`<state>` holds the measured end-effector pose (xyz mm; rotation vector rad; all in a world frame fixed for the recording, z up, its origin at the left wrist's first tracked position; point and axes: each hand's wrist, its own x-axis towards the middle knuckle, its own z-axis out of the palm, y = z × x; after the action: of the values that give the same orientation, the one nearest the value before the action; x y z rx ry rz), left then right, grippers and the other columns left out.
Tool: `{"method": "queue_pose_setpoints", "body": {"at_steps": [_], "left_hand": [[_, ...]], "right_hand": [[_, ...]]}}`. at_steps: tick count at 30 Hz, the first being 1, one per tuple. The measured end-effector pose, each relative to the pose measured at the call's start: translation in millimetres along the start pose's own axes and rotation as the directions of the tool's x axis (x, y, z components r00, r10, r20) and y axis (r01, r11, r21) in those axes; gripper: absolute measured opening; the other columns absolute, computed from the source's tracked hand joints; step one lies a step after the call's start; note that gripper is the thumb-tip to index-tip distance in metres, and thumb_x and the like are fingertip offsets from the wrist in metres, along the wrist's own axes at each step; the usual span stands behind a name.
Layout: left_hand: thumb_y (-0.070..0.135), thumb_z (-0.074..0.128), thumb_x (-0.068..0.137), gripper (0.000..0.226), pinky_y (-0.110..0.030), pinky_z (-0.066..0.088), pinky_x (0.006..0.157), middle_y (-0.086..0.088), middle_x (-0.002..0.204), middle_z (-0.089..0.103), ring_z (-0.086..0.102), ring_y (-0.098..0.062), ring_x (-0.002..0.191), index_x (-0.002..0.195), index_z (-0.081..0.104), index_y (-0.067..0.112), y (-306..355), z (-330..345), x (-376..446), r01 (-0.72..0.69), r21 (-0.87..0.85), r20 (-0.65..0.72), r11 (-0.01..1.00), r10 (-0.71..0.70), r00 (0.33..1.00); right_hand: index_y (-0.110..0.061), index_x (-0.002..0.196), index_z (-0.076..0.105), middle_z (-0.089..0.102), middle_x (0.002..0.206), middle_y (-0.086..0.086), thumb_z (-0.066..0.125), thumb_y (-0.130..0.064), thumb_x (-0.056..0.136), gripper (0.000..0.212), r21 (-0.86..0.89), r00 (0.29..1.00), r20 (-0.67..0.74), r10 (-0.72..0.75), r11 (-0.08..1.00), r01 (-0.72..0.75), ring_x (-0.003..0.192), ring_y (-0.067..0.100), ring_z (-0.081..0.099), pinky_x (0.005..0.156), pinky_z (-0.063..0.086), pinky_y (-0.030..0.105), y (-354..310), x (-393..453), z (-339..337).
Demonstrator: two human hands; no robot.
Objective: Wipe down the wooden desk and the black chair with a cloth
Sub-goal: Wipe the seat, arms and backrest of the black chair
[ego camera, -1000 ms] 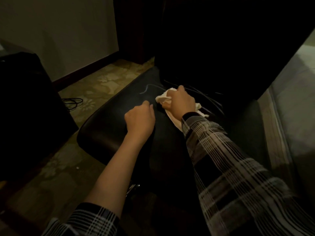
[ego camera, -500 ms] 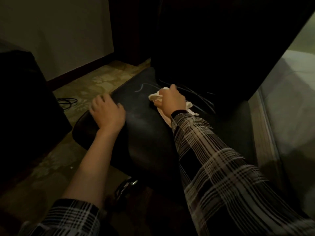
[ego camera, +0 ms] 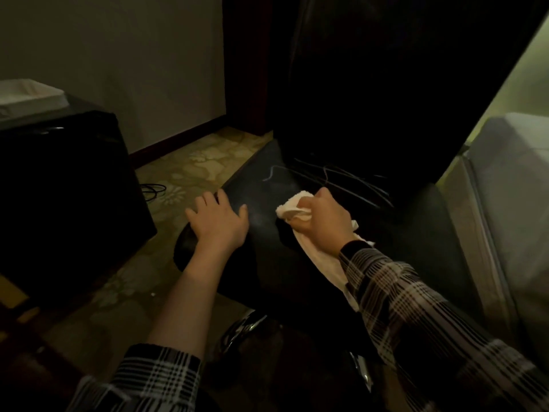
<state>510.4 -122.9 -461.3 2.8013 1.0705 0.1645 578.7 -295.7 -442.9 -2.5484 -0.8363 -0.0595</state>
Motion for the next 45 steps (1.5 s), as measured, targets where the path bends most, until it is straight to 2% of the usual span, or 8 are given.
{"method": "queue_pose_setpoints", "body": {"at_steps": [3,9,15,20,27,34,40,45], "left_hand": [[0.045,0.036,0.096,0.054,-0.043,0.033,0.099,-0.016,0.136,0.041,0.038,-0.03,0.125,0.133,0.039,0.006,0,-5,-2,0.05,0.024,-0.063,0.998,-0.048,0.997],[0.029,0.039,0.097,0.036,-0.035,0.04,0.077,-0.015,0.119,0.057,0.057,-0.03,0.107,0.125,0.04,0.006,-8,-7,12,0.16,-0.124,0.005,0.979,-0.161,0.987],[0.029,0.041,0.097,0.032,-0.035,0.034,0.075,-0.012,0.115,0.057,0.055,-0.029,0.105,0.121,0.047,0.009,-14,2,40,0.255,-0.341,0.05,0.905,-0.254,0.966],[0.029,0.04,0.098,0.032,-0.038,0.043,0.081,-0.013,0.115,0.057,0.055,-0.028,0.103,0.123,0.047,0.011,0,15,65,0.356,-0.48,0.165,0.802,-0.316,0.934],[0.025,0.042,0.098,0.029,-0.04,0.048,0.083,-0.012,0.111,0.058,0.058,-0.027,0.099,0.123,0.045,0.011,0,13,69,0.33,-0.459,0.107,0.825,-0.318,0.942],[0.025,0.036,0.1,0.025,-0.041,0.049,0.083,-0.011,0.103,0.06,0.059,-0.026,0.092,0.119,0.045,0.011,6,18,78,0.232,-0.342,0.064,0.911,-0.224,0.973],[0.021,0.037,0.099,0.031,-0.037,0.043,0.077,-0.013,0.115,0.058,0.058,-0.028,0.101,0.129,0.04,0.011,7,18,82,0.271,-0.224,0.156,0.936,-0.24,0.958],[0.014,0.044,0.096,0.035,-0.035,0.038,0.075,-0.011,0.12,0.058,0.057,-0.027,0.107,0.13,0.043,0.008,20,21,93,0.258,-0.19,0.142,0.947,-0.234,0.962]], "right_hand": [[-0.026,0.101,0.063,0.039,0.097,-0.007,0.066,-0.046,0.083,0.028,0.008,1.0,0.015,-0.014,1.0,0.014,0.083,0.01,0.045,0.074,0.032,0.026,-1,-5,0],[-0.026,0.096,0.063,0.042,0.098,-0.006,0.065,-0.047,0.082,0.025,0.0,0.997,0.029,-0.078,0.997,0.078,0.083,0.011,0.047,0.073,0.034,0.026,-10,1,8],[-0.026,0.103,0.064,0.04,0.097,-0.006,0.066,-0.044,0.082,0.028,-0.024,0.996,0.03,-0.086,0.996,0.086,0.082,0.011,0.046,0.071,0.034,0.027,-22,28,21],[-0.024,0.111,0.063,0.046,0.11,0.003,0.065,-0.04,0.083,0.032,-0.109,0.999,0.0,-0.037,0.993,0.037,0.097,0.023,0.054,0.075,0.039,0.031,-29,68,33],[-0.022,0.117,0.06,0.043,0.123,0.008,0.063,-0.039,0.086,0.036,-0.152,0.999,-0.035,0.024,0.988,-0.029,0.109,0.027,0.051,0.086,0.046,0.039,-38,105,43],[-0.027,0.104,0.065,0.043,0.102,-0.001,0.066,-0.042,0.082,0.027,-0.064,0.995,0.071,-0.066,0.995,0.07,0.094,0.021,0.054,0.079,0.043,0.032,-26,74,32],[-0.023,0.117,0.061,0.045,0.12,0.008,0.065,-0.039,0.084,0.036,-0.142,1.0,0.0,0.016,0.99,-0.016,0.105,0.03,0.055,0.082,0.044,0.035,-41,148,47],[-0.023,0.098,0.064,0.043,0.104,0.003,0.066,-0.04,0.083,0.023,-0.069,0.999,0.041,-0.029,0.997,0.031,0.094,0.027,0.055,0.077,0.042,0.032,-36,126,43]]}}
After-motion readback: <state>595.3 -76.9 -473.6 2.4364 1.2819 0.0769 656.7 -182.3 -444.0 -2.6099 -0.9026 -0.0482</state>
